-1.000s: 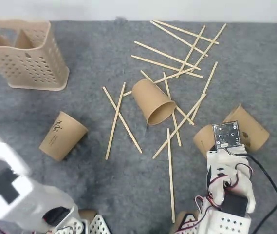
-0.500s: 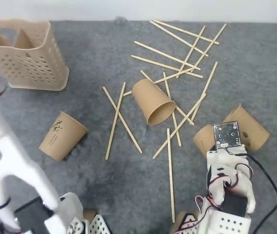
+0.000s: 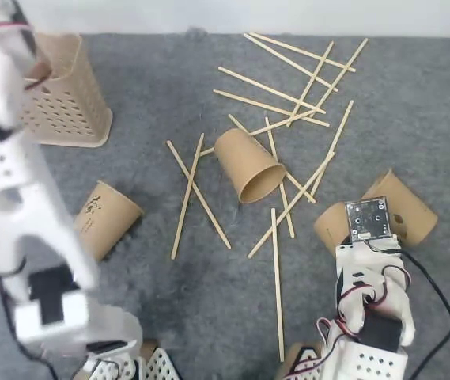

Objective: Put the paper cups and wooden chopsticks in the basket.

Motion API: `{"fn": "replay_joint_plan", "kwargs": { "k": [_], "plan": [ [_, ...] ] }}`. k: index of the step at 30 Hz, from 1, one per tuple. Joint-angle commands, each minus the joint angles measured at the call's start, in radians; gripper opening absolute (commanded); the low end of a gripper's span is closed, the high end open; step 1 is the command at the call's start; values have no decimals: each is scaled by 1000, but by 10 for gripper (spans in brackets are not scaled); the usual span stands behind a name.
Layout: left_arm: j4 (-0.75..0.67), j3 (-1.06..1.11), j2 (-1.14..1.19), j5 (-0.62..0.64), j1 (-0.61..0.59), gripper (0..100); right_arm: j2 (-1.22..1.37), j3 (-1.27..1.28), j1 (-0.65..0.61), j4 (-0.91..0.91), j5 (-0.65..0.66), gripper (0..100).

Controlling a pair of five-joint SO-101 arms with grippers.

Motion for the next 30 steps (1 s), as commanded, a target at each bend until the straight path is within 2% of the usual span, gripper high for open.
{"fn": "replay_joint_plan", "kwargs": {
  "k": [1, 8, 15, 19, 25, 27, 30],
  "plan": [
    [38, -173, 130, 11, 41, 11, 7, 21, -24, 24, 20, 9],
    [51, -332, 382, -29, 44, 11, 7, 21, -24, 22, 20, 9],
    [195, -446, 436, -68, 52, 11, 7, 21, -25, 16, 20, 9],
    [186, -383, 436, -132, 58, 11, 7, 21, -25, 16, 20, 9],
    [138, -303, 436, -137, 46, 17, 7, 21, -25, 18, 20, 9],
    [138, -305, 430, -137, 46, 62, 7, 21, -25, 19, 20, 9],
    [144, -317, 417, -135, 44, 205, 7, 21, -25, 19, 20, 9]
  ]
}}
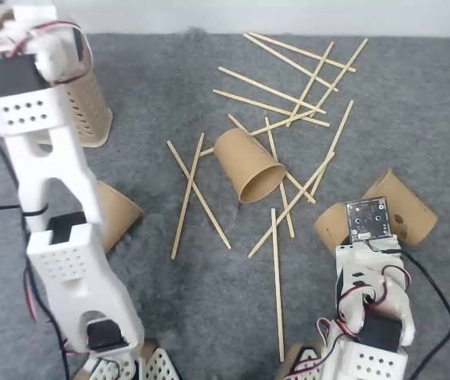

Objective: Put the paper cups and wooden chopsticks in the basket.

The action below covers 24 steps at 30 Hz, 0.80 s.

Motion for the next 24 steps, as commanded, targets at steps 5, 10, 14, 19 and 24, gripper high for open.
{"fn": "replay_joint_plan", "kwargs": {
  "k": [5, 10, 14, 19, 24],
  "plan": [
    [100, -137, -86, -6, -15, 302, 7, 21, -25, 21, 20, 9],
    [330, -332, -178, -5, -20, 265, 7, 12, -24, 24, 15, 9],
    [325, -245, -285, 2, -117, 229, 7, -18, -16, 33, 12, 9],
    [325, 122, -471, 3, -190, 178, 7, -86, -13, 68, 18, 9],
    [321, 679, -747, 3, -199, 61, 10, -209, 28, 120, 86, 36]
  ]
}}
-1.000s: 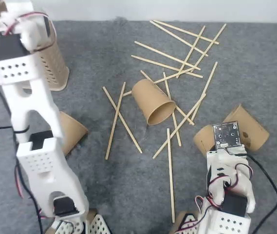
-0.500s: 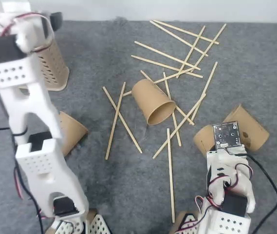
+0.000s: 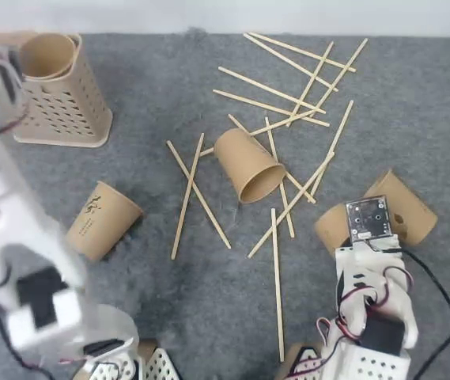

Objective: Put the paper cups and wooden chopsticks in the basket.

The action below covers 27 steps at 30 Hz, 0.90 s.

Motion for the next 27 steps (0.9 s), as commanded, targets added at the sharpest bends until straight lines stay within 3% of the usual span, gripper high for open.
{"fn": "replay_joint_plan", "kwargs": {
  "k": [1, 4, 8, 11, 14, 18, 20, 27],
  "plan": [
    [14, 447, -247, 3, -5, 36, 1, -132, 25, 47, 81, 62],
    [-103, 805, -419, 3, 14, 13, 1, -193, 53, 67, 103, 120],
    [-334, 1251, -669, -3, 14, 13, 1, -265, 96, 140, 137, 108],
    [-437, 1534, -855, -25, 11, 15, 2, -282, 119, 208, 235, 109],
    [-489, 1745, -1003, -123, 11, 15, 2, -239, 166, 228, 374, 104],
    [-582, 1939, -1123, -140, 11, 15, -1, -219, 248, 260, 563, 58],
    [-631, 1997, -1145, -141, 11, 15, -1, -221, 274, 278, 569, 2],
    [-763, 2061, -1051, -140, 11, 15, 4, -236, 341, 343, 491, 9]
  ]
}}
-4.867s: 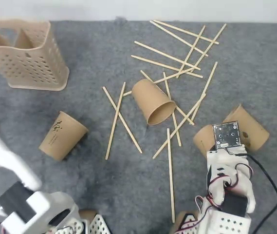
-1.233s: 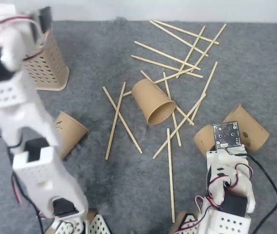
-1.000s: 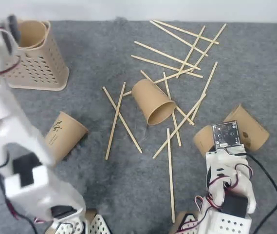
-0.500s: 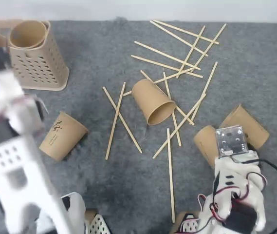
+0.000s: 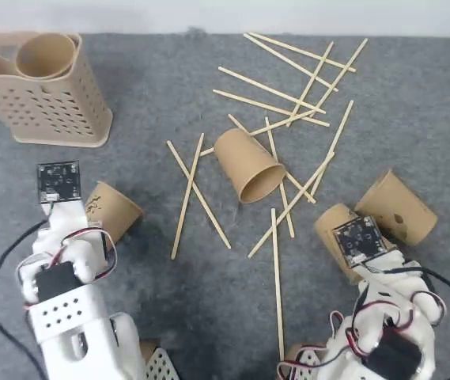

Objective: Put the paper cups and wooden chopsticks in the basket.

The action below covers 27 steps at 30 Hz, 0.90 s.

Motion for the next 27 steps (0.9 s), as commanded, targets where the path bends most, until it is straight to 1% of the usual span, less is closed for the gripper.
{"fn": "replay_joint_plan", "kwargs": {
  "k": [1, 5, 7, 10, 14, 16, 19, 24, 27],
  "plan": [
    [-72, -5, 74, -8, 5, 15, 12, -2, 44, 42, -51, 9],
    [-147, -22, 196, -8, 6, 15, 81, -15, 81, 36, -52, 9],
    [-166, -45, 249, -8, 5, 14, 191, -38, 90, 36, -52, 9],
    [-166, -77, 313, -8, 5, 14, 429, -81, 91, 19, -57, 9],
    [-169, -94, 339, -8, 5, 14, 753, -161, 85, -42, -150, 9],
    [-192, -88, 330, -8, 5, 14, 848, -180, 81, -139, -207, 9],
    [-215, -74, 316, -8, 3, 14, 888, -150, 22, -295, -287, 9],
    [-227, -54, 281, -8, 3, 14, 888, -64, -136, -449, -416, 9],
    [-230, -41, 264, -8, 3, 13, 888, -41, -199, -542, -489, 9]
  ]
}}
